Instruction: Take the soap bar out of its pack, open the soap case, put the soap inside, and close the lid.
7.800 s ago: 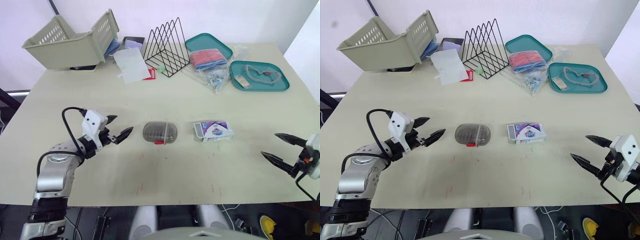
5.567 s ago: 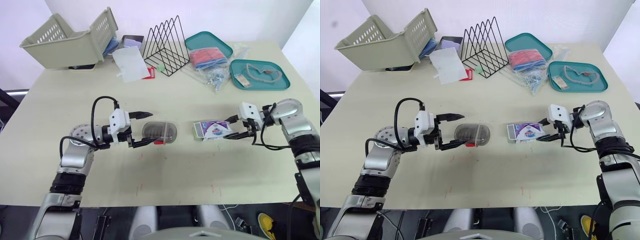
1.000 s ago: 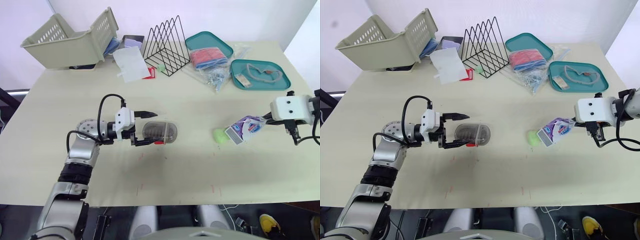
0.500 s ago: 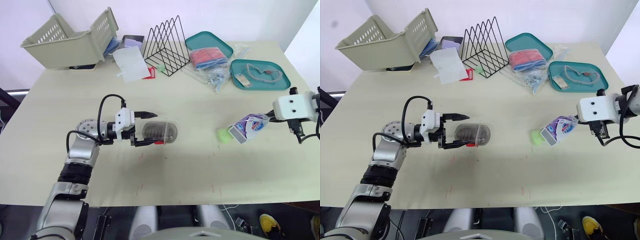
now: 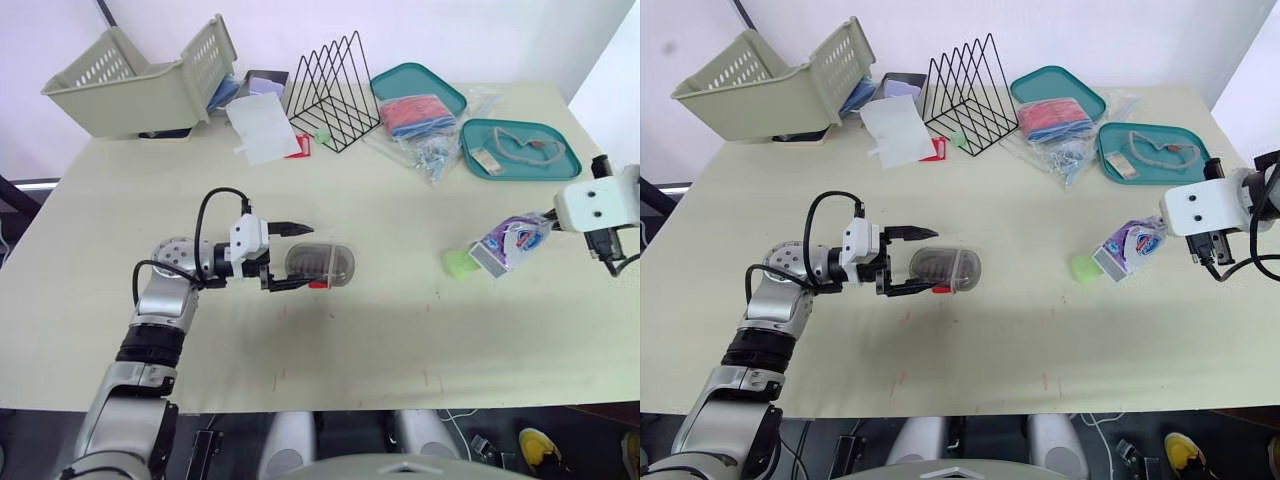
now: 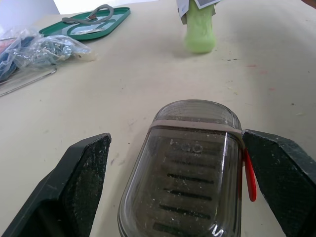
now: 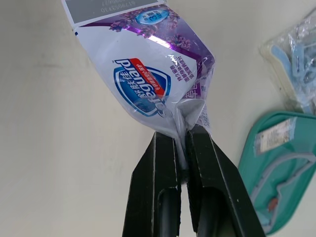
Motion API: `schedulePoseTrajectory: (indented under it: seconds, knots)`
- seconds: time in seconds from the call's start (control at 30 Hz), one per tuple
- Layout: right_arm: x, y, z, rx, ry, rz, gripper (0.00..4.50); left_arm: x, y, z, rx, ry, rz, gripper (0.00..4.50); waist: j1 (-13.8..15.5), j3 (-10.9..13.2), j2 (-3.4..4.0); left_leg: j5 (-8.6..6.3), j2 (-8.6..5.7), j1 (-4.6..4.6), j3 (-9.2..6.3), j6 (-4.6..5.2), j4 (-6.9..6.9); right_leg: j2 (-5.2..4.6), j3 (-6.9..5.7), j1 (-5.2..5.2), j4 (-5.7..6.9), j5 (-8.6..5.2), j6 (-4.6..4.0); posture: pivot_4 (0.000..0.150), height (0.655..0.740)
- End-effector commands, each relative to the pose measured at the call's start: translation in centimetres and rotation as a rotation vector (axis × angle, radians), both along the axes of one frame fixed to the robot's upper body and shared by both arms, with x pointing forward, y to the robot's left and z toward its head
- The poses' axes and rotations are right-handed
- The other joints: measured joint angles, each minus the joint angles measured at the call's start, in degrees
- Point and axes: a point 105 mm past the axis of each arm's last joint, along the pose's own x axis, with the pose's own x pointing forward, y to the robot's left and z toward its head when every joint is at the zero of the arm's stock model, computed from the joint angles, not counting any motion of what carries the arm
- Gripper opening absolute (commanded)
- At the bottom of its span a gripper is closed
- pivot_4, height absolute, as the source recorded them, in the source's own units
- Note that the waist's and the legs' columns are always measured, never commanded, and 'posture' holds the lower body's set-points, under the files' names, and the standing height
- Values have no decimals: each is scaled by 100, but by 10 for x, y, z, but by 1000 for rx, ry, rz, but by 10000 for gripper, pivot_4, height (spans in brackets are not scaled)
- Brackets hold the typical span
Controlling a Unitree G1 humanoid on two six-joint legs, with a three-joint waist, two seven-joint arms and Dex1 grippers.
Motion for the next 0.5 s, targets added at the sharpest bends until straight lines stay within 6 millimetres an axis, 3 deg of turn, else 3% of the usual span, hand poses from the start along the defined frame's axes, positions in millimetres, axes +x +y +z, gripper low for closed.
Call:
schedulePoseTrajectory:
  seconds: [0.03,0.27,0.5]
  knots:
    - [0,7,11,-20,-47,23,498,1,-2,7,3,-40,-12,45000,-3,0,0,0,0,0,0,0,0,0,0,-1,0,0,0,1500,7400]
    - [-1,8,14,14,-25,21,498,1,-2,6,2,-41,-8,45000,1,0,0,0,0,0,1,0,0,-1,0,-1,1,0,0,1500,7400]
    - [0,-10,19,4,-30,-28,498,2,-2,5,4,-42,-9,45000,2,0,0,0,0,0,1,0,0,-1,0,0,1,0,0,1500,7400]
